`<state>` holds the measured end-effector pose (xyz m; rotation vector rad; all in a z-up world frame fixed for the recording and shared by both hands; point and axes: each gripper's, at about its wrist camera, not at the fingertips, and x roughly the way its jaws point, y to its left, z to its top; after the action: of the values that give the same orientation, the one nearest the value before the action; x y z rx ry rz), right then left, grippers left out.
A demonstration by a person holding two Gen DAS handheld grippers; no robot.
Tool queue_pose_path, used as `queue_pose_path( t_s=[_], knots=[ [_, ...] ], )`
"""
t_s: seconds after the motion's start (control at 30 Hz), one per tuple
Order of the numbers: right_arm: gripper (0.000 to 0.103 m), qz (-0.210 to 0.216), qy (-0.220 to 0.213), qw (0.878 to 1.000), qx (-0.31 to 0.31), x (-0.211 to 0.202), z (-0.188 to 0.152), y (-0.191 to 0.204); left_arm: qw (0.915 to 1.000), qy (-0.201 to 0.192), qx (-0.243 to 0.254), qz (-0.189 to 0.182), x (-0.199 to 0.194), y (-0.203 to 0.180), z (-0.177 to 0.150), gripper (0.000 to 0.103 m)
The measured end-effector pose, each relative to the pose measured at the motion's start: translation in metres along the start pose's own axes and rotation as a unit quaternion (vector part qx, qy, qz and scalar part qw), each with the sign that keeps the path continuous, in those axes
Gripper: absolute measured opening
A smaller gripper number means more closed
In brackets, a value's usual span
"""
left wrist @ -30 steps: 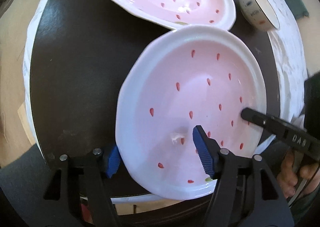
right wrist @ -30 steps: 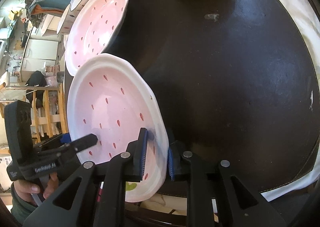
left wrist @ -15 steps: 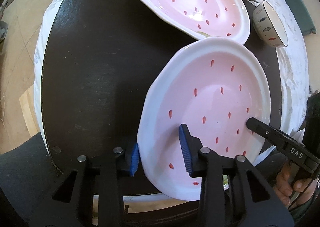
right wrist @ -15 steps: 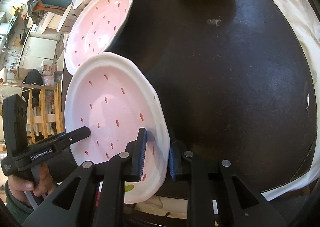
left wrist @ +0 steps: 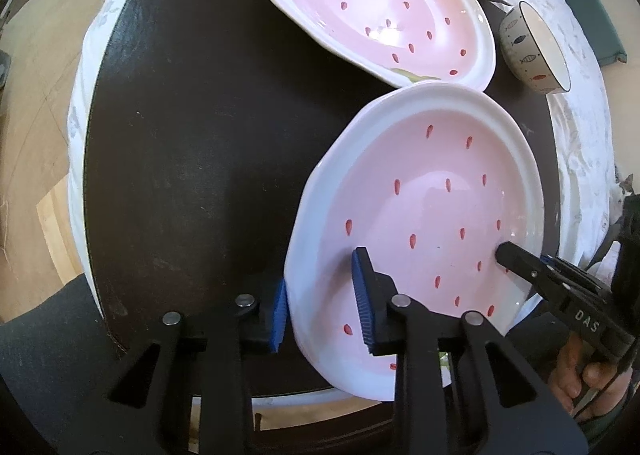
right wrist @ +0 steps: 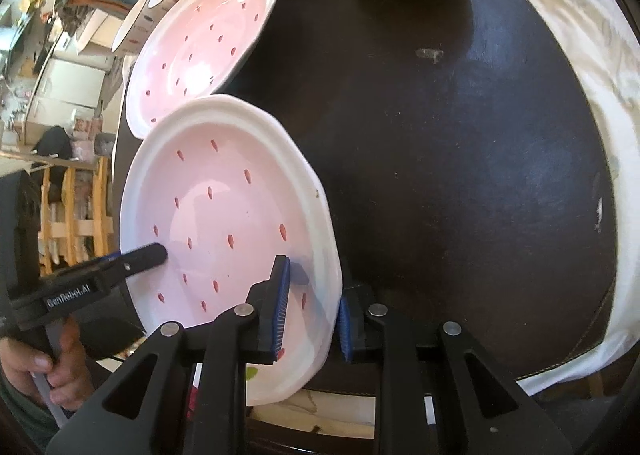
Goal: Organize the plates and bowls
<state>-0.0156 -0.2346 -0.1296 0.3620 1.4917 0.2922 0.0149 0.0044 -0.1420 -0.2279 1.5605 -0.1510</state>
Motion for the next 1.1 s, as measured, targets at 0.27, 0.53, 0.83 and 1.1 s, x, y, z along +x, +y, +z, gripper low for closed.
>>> queue_pose_path(
  t_s=[0.27,0.53,0.83,1.1],
  knots=[
    [0.023,-0.016,0.000,1.000,-0.009,-0.006,-0.010,0.010,0.9998,-0.013,0.011,0.008,-0.007,-0.001,-0.009,0.018],
    [0.020,-0.013,-0.027,0.999,-0.014,-0.025,-0.015,0.018,0.9989,-0.044,0.018,-0.006,-0.028,-0.008,-0.019,0.014],
    [0.020,-0.004,-0.052,0.998,-0.023,-0.035,-0.015,0.025,0.9966,-0.080,0.009,-0.020,-0.050,-0.005,-0.022,0.013],
    [0.020,0.006,-0.076,0.997,-0.026,-0.045,-0.012,0.030,0.9925,-0.116,0.003,-0.039,-0.068,0.000,-0.018,0.013]
  ],
)
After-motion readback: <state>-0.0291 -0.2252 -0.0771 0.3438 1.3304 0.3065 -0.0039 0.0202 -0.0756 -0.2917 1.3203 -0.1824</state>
